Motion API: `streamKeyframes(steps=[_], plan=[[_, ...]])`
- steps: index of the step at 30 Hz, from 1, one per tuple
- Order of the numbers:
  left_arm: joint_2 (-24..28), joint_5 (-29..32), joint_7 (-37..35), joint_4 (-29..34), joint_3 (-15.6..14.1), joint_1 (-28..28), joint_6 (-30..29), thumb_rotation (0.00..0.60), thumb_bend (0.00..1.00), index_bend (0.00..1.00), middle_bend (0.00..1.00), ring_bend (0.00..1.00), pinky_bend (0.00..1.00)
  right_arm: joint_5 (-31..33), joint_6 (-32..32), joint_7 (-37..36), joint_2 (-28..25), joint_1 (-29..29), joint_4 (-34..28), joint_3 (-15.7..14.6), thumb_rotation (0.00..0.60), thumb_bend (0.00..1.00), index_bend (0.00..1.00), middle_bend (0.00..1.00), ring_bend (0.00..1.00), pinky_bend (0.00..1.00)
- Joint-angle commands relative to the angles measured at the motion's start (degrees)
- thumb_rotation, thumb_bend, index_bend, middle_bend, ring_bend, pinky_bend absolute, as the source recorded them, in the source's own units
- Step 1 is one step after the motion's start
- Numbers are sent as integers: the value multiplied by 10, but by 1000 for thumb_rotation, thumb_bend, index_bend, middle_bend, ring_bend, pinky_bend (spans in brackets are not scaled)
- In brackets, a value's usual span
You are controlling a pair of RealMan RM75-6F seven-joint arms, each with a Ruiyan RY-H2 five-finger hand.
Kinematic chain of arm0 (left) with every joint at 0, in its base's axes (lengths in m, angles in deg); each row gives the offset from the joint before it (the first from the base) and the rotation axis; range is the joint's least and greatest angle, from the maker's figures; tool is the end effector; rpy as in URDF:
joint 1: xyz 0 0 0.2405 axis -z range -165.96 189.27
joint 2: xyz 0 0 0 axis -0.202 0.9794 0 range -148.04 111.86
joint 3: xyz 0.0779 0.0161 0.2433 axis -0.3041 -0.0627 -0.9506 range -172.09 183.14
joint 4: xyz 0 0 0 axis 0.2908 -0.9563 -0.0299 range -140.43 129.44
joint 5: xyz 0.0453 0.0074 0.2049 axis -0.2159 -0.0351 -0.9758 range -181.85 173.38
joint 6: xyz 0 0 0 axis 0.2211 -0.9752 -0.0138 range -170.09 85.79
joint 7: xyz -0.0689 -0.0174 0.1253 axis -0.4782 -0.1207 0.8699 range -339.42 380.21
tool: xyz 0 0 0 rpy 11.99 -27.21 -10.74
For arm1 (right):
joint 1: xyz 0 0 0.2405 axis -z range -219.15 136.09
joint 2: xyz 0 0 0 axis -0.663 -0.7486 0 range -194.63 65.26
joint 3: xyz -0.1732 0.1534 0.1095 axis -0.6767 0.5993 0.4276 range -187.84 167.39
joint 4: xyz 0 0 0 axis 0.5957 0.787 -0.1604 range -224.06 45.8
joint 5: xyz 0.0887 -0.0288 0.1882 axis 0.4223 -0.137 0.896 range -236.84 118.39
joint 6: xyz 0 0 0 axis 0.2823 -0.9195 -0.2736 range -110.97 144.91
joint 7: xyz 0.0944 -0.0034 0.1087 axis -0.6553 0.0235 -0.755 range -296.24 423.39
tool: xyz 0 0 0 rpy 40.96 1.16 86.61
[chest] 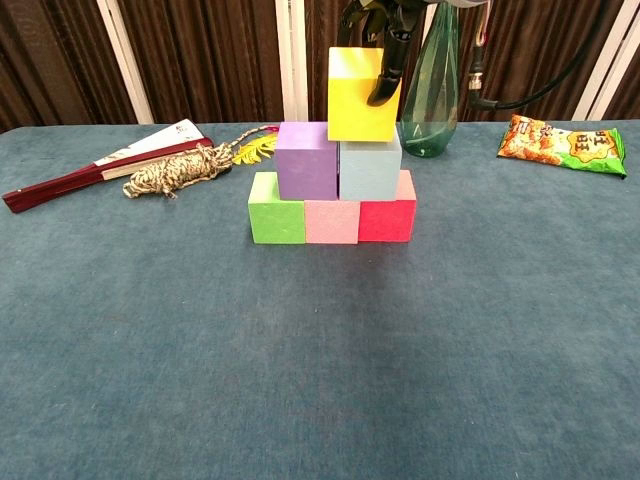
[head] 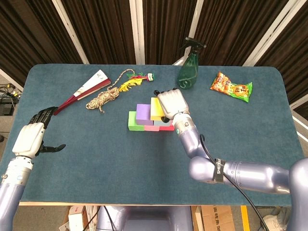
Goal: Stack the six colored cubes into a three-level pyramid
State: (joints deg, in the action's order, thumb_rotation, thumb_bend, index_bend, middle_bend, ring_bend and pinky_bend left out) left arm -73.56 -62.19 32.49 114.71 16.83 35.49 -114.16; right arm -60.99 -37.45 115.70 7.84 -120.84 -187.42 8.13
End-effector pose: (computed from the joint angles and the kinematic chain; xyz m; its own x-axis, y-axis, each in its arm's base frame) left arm -0.1960 0.2661 0.1602 0.1903 0.1355 0.9723 0.9811 0.0079 -0.1931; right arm 0.0241 -0.4132 0.0621 0.5748 -0.2917 0.7645 -0.8149 -0.2886 0.5026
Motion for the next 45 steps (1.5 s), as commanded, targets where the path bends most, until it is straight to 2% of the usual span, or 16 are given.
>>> streamKeyframes(steps=[1, 31, 42, 45], plan=[[0, 1, 0, -1, 0, 0, 0, 600, 167, 0, 36, 48, 85, 5, 4, 1, 2, -6, 5, -3, 600, 289, 195, 532, 430, 249], [2, 7, -8, -4, 0, 1, 7, 600, 166, 0, 35, 48, 85, 20, 27, -19, 28, -43, 55, -29, 600, 289, 195, 531, 420, 249], [3, 9, -8, -6, 0, 1, 6, 600, 167, 0, 35, 48, 85, 6, 26, -23, 40, -46, 66, -41, 600, 290, 192, 431, 374, 248], [2, 10, -8, -6, 0, 1, 6, 600, 166, 0, 35, 48, 85, 10, 29, -16, 40, -48, 67, -47, 600, 290, 139, 372, 345, 249]])
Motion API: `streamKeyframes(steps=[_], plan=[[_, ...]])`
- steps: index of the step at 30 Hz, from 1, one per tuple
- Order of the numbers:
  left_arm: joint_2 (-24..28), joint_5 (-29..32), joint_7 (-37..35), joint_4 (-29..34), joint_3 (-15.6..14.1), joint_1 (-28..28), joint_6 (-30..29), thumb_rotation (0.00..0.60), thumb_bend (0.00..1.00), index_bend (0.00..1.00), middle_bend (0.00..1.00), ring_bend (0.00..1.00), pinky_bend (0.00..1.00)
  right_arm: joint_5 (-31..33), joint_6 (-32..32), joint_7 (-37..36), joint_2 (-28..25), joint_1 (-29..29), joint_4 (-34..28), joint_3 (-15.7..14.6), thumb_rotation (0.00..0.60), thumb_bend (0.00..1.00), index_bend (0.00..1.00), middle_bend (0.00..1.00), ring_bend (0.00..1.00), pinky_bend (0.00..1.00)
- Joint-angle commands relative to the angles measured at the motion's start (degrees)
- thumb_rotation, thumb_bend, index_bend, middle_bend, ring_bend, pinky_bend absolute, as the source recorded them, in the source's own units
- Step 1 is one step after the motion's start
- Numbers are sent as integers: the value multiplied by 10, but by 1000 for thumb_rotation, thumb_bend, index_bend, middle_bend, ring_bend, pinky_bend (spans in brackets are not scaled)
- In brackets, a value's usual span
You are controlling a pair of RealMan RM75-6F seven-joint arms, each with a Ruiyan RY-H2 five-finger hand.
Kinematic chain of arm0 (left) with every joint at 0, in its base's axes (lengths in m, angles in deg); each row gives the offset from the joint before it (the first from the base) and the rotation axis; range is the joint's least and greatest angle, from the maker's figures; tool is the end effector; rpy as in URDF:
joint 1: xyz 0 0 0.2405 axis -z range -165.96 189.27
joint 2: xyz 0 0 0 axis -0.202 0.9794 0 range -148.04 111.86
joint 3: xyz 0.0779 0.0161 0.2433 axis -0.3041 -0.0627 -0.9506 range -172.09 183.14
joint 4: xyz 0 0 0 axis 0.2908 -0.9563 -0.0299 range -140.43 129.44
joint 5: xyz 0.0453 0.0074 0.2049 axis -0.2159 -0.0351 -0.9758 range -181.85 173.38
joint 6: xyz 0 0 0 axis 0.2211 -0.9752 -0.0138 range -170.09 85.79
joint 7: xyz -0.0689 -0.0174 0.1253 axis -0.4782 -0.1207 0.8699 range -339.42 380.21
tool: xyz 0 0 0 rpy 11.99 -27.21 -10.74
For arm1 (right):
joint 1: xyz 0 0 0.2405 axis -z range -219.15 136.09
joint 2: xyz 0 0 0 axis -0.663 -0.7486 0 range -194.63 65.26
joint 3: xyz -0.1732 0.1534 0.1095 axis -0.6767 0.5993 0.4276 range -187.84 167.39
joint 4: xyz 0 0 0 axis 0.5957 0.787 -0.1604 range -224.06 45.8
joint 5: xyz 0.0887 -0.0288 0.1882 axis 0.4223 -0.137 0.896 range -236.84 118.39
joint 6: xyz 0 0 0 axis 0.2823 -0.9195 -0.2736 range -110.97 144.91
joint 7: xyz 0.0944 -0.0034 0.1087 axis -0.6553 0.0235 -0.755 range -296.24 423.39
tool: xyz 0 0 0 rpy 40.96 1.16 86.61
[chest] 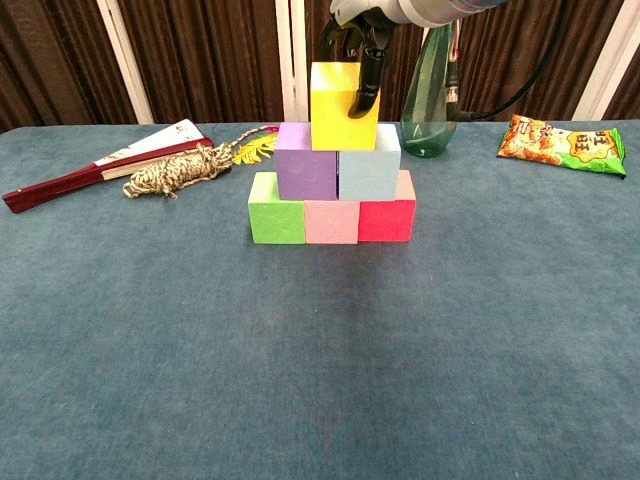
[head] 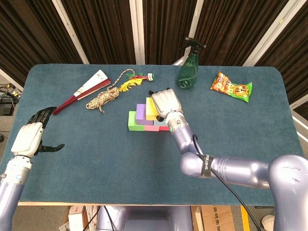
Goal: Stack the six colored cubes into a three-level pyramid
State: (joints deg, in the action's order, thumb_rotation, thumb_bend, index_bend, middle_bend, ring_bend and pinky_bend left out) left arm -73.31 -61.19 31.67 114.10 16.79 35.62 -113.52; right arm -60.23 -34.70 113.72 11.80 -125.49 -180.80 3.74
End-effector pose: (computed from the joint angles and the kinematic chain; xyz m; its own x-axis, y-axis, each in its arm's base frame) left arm -0.2005 0.2674 0.1608 0.1832 0.1429 0.9726 0.9817 0.0255 -0.1887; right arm 0.0305 -0.4242 0.0398 0.6053 -0.2977 0.7383 -0.7926 -0.3114 0.5243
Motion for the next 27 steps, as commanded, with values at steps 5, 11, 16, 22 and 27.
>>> streamKeyframes(steps=[5, 11, 16, 22, 27], plan=[[0, 2, 0, 0, 0, 0, 0, 600, 166, 0, 34, 48, 85, 4, 1, 5, 4, -4, 3, -8, 600, 289, 19, 275, 275, 248], [1, 2, 1, 1, 0, 0, 1, 600, 166, 0, 34, 48, 85, -1, -4, 1, 6, -5, 2, -8, 600, 290, 0, 205, 222, 248], [2, 3, -3, 2, 1, 0, 1, 600, 167, 0, 34, 48, 85, -1, -7, 3, 3, -7, -4, -9, 600, 289, 0, 142, 173, 222], [5, 2, -8, 4, 3, -1, 0, 600, 166, 0, 33, 48, 85, 12, -20, 13, -7, -12, -23, -11, 600, 289, 0, 63, 114, 211], [8, -3, -12, 7, 2, -3, 0, 600, 167, 0, 33, 48, 85, 25, -38, 22, -16, -14, -46, -13, 600, 289, 0, 6, 64, 194]])
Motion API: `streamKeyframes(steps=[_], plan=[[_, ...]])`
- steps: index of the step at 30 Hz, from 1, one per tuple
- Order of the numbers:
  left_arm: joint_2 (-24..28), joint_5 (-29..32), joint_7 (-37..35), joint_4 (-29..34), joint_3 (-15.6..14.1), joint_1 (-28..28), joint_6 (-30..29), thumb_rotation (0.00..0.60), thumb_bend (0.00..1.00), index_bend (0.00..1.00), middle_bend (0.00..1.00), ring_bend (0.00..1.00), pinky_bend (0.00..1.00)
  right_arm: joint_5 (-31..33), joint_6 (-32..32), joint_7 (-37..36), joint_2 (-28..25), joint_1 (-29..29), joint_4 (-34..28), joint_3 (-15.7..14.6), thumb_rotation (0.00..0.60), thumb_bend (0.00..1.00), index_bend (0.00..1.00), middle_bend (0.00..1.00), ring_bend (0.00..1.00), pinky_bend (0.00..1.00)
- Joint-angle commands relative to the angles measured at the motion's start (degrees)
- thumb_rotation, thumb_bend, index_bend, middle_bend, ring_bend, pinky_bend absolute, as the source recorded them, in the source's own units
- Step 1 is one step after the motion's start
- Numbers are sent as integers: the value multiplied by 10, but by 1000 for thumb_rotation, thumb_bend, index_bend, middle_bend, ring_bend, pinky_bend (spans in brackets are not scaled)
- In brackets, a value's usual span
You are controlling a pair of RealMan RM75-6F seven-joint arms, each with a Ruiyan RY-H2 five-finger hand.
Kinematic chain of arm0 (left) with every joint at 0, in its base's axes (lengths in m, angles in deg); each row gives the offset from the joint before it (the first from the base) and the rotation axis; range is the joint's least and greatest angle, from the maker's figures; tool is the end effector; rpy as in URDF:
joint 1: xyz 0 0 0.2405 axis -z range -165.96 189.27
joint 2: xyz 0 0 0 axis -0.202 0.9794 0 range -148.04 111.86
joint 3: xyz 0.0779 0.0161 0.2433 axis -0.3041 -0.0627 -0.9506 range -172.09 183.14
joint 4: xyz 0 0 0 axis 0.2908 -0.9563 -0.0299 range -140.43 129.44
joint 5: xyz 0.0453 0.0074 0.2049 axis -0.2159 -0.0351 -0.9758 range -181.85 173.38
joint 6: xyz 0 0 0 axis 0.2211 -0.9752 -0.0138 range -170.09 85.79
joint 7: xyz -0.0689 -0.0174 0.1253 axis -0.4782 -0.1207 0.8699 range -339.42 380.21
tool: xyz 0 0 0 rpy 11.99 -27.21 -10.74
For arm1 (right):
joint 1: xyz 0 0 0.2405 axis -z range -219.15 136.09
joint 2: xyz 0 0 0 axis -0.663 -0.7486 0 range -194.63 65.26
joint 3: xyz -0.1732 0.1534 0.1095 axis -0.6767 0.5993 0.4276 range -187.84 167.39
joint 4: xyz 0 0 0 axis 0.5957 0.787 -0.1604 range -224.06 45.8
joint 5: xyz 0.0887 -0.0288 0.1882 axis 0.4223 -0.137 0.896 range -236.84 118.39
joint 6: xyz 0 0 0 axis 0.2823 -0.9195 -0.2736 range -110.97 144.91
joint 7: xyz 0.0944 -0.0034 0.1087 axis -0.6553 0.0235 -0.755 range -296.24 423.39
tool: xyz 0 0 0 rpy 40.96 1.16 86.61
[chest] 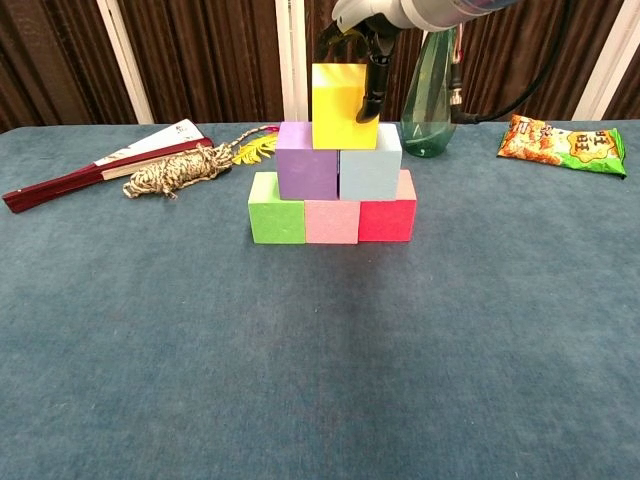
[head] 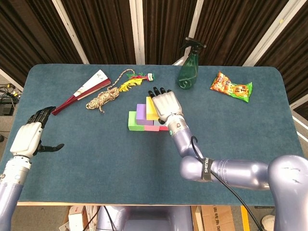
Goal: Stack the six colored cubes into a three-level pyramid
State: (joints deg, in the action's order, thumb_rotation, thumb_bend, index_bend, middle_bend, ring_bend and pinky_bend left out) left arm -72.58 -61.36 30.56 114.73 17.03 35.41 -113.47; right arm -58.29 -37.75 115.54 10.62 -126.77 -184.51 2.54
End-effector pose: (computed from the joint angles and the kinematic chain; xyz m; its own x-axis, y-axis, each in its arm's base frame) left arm -0.1988 0.2666 0.1638 0.1661 0.1400 0.9761 0.9849 0.0252 -0.1712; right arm 0.0309 -0.4132 0.0420 0.6372 -0.2955 0.7118 -0.7686 -0.3109 0.5591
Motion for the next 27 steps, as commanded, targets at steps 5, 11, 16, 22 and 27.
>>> streamKeyframes(steps=[5, 11, 16, 22, 27], plan=[[4, -4, -6, 3, 1, -2, -2, 600, 167, 0, 33, 48, 85, 9, -28, 4, -17, 4, -32, 0, 600, 289, 0, 0, 37, 184], [7, -6, -13, 2, 2, -5, -4, 600, 166, 0, 33, 48, 85, -25, -71, -27, -60, 41, -93, -3, 600, 290, 0, 0, 26, 170], [6, -6, -13, -1, 2, -5, -4, 600, 167, 0, 34, 48, 85, -87, -102, -77, -94, 96, -145, -14, 600, 289, 0, 0, 18, 150], [1, -4, -8, -4, 1, -5, -5, 600, 166, 0, 33, 48, 85, -171, -136, -137, -122, 171, -190, -41, 600, 289, 0, 0, 2, 138], [-6, -1, 1, -8, -2, -3, -4, 600, 166, 0, 33, 48, 85, -257, -169, -179, -130, 241, -211, -83, 600, 289, 0, 0, 0, 118]])
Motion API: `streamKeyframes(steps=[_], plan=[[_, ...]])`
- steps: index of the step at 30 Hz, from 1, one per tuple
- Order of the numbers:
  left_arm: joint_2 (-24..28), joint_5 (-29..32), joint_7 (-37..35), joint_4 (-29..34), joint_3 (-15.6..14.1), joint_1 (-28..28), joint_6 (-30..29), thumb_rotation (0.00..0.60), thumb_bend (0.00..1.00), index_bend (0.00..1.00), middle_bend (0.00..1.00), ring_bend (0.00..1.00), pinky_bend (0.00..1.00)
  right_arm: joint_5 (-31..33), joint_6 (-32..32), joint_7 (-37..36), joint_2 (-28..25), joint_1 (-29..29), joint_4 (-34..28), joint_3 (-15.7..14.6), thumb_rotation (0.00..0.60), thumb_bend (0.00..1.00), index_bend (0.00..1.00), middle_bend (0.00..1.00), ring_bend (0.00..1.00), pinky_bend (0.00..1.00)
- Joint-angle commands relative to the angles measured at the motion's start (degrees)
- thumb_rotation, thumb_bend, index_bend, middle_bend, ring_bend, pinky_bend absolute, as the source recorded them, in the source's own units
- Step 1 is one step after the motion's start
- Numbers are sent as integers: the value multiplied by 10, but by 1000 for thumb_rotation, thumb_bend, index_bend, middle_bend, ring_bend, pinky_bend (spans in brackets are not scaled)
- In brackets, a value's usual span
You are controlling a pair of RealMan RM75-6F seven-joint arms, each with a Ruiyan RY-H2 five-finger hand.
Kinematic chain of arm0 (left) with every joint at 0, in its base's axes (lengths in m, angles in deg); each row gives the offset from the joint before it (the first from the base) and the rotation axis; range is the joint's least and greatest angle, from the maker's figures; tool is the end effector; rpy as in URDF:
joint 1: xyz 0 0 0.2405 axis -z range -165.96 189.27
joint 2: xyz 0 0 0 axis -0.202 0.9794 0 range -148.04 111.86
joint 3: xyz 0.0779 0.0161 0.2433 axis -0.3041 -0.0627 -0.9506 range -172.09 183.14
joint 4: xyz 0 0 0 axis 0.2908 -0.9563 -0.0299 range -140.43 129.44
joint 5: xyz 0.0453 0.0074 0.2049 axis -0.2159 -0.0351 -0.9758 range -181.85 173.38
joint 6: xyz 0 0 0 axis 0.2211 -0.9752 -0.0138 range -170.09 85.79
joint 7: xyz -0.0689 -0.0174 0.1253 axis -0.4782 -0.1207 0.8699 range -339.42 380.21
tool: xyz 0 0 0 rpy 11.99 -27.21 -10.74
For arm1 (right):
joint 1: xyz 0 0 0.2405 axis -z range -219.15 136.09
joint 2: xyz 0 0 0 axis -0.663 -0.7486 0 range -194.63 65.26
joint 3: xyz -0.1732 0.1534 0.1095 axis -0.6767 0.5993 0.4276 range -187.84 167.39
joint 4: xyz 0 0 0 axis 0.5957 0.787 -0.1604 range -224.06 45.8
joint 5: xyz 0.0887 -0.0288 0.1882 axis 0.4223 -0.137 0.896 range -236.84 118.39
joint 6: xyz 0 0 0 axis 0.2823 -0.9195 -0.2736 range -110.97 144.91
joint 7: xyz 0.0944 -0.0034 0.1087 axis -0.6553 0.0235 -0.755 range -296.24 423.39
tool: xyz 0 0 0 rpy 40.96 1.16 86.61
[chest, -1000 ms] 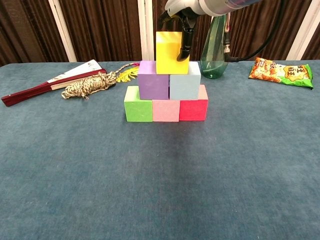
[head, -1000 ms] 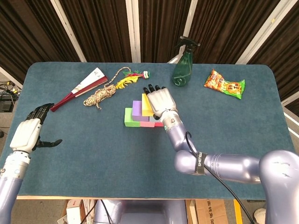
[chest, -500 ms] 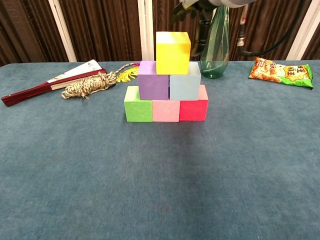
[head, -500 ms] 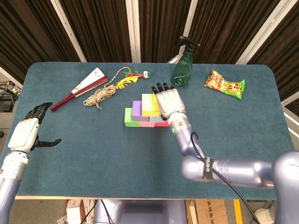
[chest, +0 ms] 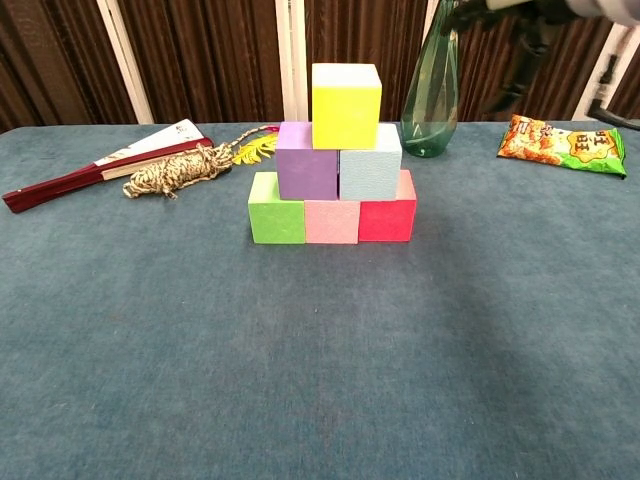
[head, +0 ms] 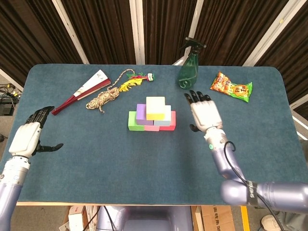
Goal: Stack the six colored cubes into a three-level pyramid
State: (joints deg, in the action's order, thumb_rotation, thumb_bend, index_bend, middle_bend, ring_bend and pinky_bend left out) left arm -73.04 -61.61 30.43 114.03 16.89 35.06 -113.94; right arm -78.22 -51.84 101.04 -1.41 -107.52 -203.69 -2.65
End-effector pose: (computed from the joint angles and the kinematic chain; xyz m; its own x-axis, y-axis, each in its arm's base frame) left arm -0.2025 0.2662 0.1636 0.1681 0.1318 0.9769 0.9843 0.0323 -0.1737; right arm -0.0725 -0.3636 0.1060 0.5248 -0.2428 0.8159 -0.8512 -0.1528 0.5021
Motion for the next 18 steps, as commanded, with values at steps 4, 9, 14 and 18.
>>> streamKeyframes(steps=[4, 9, 14, 18], plan=[[-10, 4, 11, -6, -2, 3, -1, 600, 167, 0, 33, 48, 85, -145, -65, -67, -5, 112, -19, -73, 600, 290, 0, 0, 0, 110], [-23, 7, 24, -13, -5, 6, -4, 600, 167, 0, 33, 48, 85, -233, -103, -102, -2, 182, 3, -113, 600, 290, 0, 0, 0, 97], [-37, 19, 38, -15, -2, 14, -3, 600, 166, 0, 34, 48, 86, -292, -127, -149, -5, 236, 29, -121, 600, 289, 0, 0, 0, 95], [-46, 37, 65, -15, 5, 33, 7, 600, 166, 0, 35, 48, 86, -320, -120, -186, -6, 265, 49, -115, 600, 289, 0, 0, 0, 95]])
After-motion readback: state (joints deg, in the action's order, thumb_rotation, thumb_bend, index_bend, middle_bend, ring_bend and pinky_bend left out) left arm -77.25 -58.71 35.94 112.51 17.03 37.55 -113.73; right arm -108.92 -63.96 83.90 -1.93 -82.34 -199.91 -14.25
